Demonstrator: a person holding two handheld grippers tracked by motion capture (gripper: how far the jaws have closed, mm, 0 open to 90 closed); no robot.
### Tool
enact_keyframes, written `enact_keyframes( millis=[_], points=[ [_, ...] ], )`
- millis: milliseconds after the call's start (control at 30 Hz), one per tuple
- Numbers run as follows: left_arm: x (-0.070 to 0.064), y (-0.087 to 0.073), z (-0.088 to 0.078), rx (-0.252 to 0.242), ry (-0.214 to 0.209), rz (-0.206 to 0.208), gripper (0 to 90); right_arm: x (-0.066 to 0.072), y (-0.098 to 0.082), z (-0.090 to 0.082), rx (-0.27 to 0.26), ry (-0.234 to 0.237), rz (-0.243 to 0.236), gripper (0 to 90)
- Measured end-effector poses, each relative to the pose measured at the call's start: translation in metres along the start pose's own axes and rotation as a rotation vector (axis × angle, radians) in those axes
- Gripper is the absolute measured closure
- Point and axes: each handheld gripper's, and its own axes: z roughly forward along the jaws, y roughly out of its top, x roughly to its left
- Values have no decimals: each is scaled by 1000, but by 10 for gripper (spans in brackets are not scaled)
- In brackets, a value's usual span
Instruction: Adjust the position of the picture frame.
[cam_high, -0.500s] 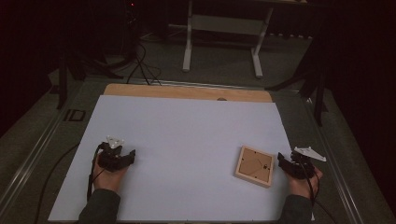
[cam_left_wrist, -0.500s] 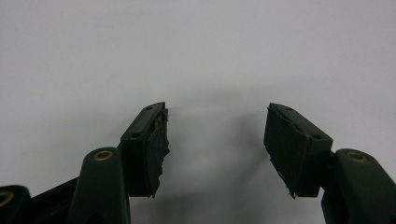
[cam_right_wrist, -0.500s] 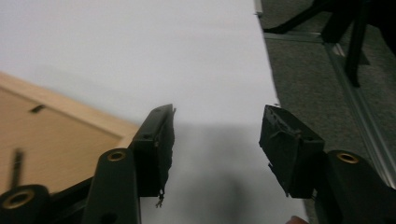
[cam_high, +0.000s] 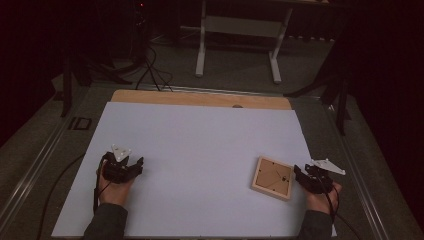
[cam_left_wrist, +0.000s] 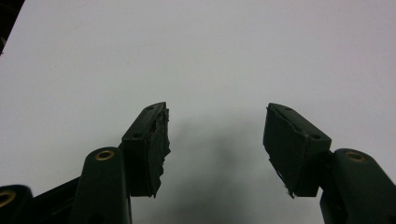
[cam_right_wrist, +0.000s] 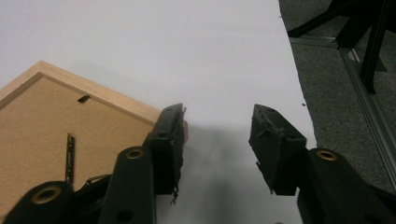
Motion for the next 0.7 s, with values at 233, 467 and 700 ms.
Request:
enact_keyframes(
  millis=[233, 467, 700],
  points=[
    [2, 0, -1, -3, 2, -12, 402, 2, -2, -1, 18, 6, 3, 803],
    [4, 0, -3, -13, 7, -29, 409, 8, -3, -2, 45, 8, -9, 896],
    [4, 0, -3, -15, 7, -32, 410, 8, -5, -1, 77, 19, -12, 896]
  ],
)
